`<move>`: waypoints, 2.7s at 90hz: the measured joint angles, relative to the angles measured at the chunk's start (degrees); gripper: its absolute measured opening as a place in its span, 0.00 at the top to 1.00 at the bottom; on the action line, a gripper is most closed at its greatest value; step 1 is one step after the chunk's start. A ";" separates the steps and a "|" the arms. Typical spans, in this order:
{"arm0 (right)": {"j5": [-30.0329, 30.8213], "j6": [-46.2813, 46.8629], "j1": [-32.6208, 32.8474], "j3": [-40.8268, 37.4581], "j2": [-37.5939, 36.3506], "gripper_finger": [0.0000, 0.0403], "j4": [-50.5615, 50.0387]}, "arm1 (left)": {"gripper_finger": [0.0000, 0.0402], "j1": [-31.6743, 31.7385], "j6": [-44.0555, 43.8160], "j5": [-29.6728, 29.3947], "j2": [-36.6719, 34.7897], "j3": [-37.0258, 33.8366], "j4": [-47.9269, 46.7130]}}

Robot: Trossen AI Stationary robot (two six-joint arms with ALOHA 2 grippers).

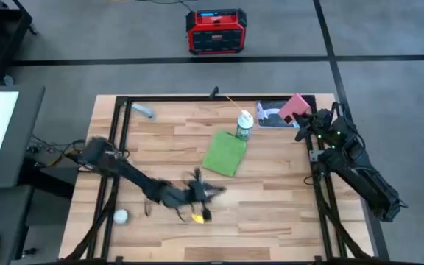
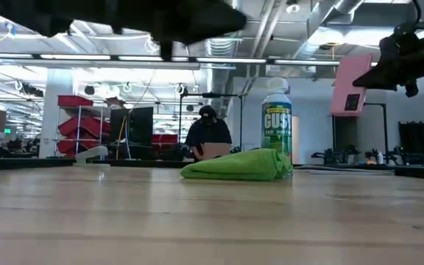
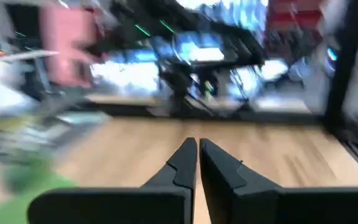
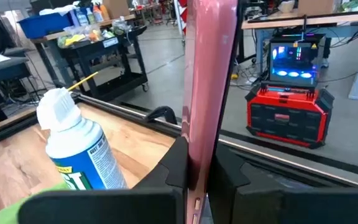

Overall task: Apply microfiber cloth
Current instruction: Spray the cellphone using the cleaning bottle

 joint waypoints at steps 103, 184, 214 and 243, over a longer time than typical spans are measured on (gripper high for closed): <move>-8.73 2.86 8.76 -0.07 0.06 0.97 2.12 | 1.00 49.92 13.45 52.19 16.73 12.83 -8.64; -5.23 2.38 12.02 -0.07 10.14 0.97 8.63 | 1.00 56.10 7.53 65.17 15.95 31.07 -30.00; -4.79 1.45 11.87 -0.07 10.23 0.97 8.70 | 1.00 57.15 3.29 60.01 16.23 38.68 -47.08; -4.31 1.38 11.87 -0.07 10.23 0.97 8.64 | 1.00 56.83 -7.78 70.46 30.93 51.91 -53.53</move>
